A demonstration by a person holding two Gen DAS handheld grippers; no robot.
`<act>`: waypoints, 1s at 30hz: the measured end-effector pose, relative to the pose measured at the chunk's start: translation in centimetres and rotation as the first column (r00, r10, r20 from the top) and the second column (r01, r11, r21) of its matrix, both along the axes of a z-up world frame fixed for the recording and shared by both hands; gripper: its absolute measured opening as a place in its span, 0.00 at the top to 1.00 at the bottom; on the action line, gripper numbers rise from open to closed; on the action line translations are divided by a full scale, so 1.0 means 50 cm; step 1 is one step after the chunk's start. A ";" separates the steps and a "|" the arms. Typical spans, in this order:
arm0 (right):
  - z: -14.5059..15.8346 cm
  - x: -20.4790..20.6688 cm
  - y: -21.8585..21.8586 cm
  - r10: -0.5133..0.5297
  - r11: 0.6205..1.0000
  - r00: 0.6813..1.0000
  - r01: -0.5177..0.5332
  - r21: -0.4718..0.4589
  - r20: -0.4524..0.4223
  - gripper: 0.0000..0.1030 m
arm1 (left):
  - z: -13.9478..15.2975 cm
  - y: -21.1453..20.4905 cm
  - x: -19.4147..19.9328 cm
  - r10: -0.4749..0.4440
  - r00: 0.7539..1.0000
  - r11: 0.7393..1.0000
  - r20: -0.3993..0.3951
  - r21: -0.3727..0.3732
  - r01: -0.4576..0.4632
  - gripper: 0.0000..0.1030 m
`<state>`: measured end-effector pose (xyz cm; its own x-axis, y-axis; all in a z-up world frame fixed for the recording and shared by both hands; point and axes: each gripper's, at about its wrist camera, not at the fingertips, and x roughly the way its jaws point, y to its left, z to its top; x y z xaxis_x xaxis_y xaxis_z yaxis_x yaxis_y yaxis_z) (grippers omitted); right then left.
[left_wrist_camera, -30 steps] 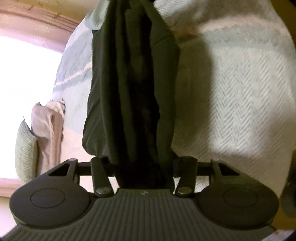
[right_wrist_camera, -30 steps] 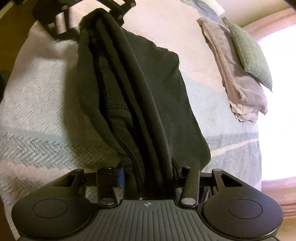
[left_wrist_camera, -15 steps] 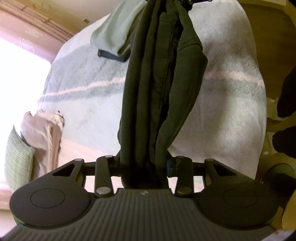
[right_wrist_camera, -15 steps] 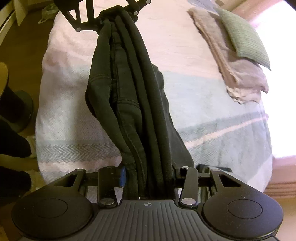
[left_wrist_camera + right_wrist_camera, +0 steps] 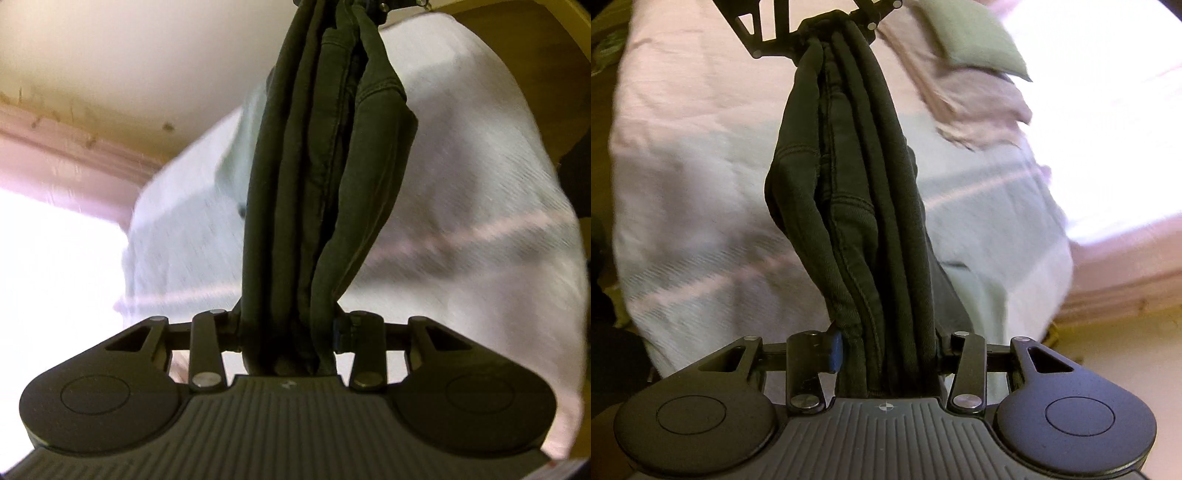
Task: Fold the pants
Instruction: 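Lift the bundle with both grippers and carry it toward the folded clothes stack, then lower the bundle onto the grey-green folded clothes stack with both grippers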
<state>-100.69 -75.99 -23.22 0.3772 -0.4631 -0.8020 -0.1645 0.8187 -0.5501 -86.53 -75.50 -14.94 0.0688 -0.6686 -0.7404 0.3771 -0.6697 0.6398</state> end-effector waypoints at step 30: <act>-0.313 -0.146 -0.490 -0.132 0.959 0.988 0.148 -0.241 0.081 0.56 | -0.402 -0.543 -0.156 0.001 0.999 0.981 0.049 -0.192 0.008 0.68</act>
